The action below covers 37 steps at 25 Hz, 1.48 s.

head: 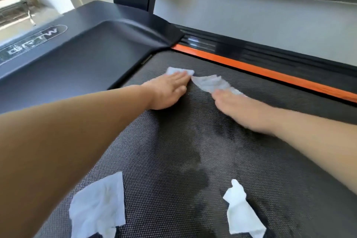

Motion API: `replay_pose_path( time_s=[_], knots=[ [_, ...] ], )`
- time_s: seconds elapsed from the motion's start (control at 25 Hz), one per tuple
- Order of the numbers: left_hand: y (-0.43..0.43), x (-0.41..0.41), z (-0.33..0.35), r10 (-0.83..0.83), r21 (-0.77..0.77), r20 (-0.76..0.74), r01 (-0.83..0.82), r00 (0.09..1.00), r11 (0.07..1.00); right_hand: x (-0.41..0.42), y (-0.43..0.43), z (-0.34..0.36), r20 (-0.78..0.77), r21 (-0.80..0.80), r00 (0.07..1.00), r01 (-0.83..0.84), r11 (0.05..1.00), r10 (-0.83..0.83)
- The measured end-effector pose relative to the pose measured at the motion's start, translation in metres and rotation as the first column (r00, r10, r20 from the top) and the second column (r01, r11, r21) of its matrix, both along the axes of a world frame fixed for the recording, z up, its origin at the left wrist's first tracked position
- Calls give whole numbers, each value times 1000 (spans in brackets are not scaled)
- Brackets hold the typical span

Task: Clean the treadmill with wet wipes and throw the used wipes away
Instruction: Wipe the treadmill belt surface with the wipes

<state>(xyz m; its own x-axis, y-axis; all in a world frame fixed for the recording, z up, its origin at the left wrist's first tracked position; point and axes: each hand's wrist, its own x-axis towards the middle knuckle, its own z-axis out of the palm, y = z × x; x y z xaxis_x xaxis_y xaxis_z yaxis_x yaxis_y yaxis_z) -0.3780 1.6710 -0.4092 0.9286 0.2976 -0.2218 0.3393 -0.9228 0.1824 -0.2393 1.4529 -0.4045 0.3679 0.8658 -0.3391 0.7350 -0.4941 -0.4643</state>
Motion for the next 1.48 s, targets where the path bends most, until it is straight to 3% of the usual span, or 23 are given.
replay_pose_path(
  time_s=[0.08, 0.16, 0.24, 0.36, 0.52, 0.6, 0.64, 0.76, 0.8, 0.88, 1.04, 1.16, 1.24, 1.32, 1.4, 1.48],
  knots=[
    [8, 3, 7, 206, 22, -46, -206, 977, 978, 17, -19, 14, -38, 1, 983, 177, 984, -177],
    [-8, 16, 11, 318, 47, -46, -316, 947, 948, 25, -21, 12, 55, -38, 979, 200, 979, -198],
    [-39, 30, 13, 230, 2, -2, -230, 973, 973, 24, -17, 5, 95, -50, 977, 199, 979, -193],
    [-46, 20, 5, 25, -10, 27, -24, 999, 1000, 32, -26, 3, -14, -34, 955, 296, 955, -296],
    [-47, -10, 7, 197, -9, -36, -197, 980, 980, 22, -25, 13, -29, -52, 915, 401, 915, -403],
    [-76, -21, 13, 173, -83, -53, -177, 983, 981, -6, -29, 18, -58, 13, 895, 444, 896, -443],
    [-93, -27, 15, 115, -98, -54, -120, 992, 988, -19, -32, 22, -120, 23, 893, 440, 898, -435],
    [-143, -51, 18, -107, -105, -102, 96, 989, 990, -53, -52, 19, -391, 26, 760, 573, 819, -519],
    [-156, -59, 18, -163, -94, -144, 150, 976, 984, -60, -60, 14, -407, 32, 749, 584, 811, -523],
    [-175, -75, 21, -218, -59, -238, 210, 946, 976, -79, -82, 7, -434, 69, 779, 530, 845, -453],
    [-195, -99, 31, -119, -73, -284, 102, 951, 992, -130, -123, 8, -512, -72, 697, 547, 834, -502],
    [-217, -128, 34, 16, -35, -353, -30, 936, 999, -152, -139, 19, -434, -107, 863, 236, 966, -259],
    [-226, -150, 29, 95, 57, -399, -79, 912, 995, -159, -147, 23, -491, -141, 816, 273, 952, -307],
    [-231, -161, 32, 136, 166, -345, -82, 929, 983, -164, -155, 21, -469, -131, 800, 356, 925, -375],
    [-232, -153, 46, 154, 283, -173, -101, 973, 954, -166, -159, 29, -461, -150, 775, 412, 899, -432],
    [-239, -142, 62, 134, 298, 14, -133, 991, 945, -163, -155, 40, -465, -189, 734, 464, 866, -495]
  ],
)
